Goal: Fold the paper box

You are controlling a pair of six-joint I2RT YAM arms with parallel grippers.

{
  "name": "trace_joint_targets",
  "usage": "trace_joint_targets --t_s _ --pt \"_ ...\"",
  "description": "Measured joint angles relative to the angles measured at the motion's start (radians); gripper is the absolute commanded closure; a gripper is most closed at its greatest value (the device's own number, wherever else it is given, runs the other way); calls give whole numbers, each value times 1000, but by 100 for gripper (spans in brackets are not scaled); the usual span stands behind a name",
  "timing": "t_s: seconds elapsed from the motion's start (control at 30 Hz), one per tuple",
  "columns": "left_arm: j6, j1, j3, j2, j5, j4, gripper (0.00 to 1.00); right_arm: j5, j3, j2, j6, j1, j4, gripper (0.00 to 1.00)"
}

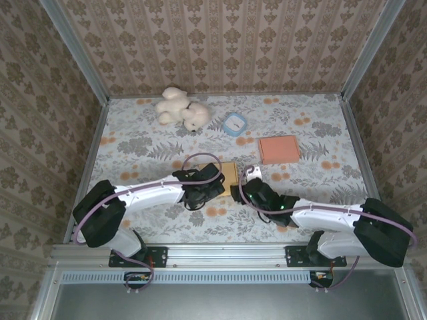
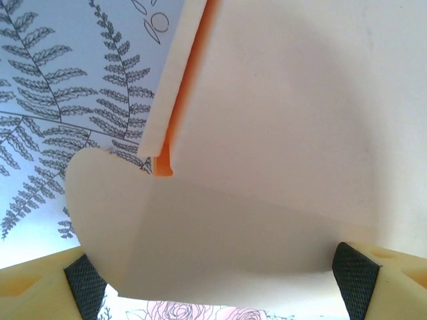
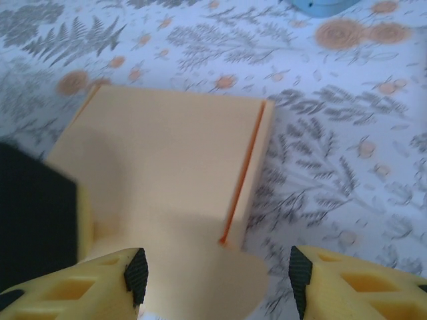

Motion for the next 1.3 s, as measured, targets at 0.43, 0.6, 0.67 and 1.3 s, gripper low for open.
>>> trace_joint_targets --t_s 0.43,0.6,0.67,1.3 --pt "52 57 9 47 50 21 10 -149 146 290 -31 -127 6 40" --pt "79 56 21 50 64 18 10 -193 168 335 -31 -165 60 42" --pt "100 56 30 50 66 5 10 -205 168 338 -31 -171 69 42" --pt "295 258 4 -101 10 100 7 -291 168 348 -31 -221 85 43"
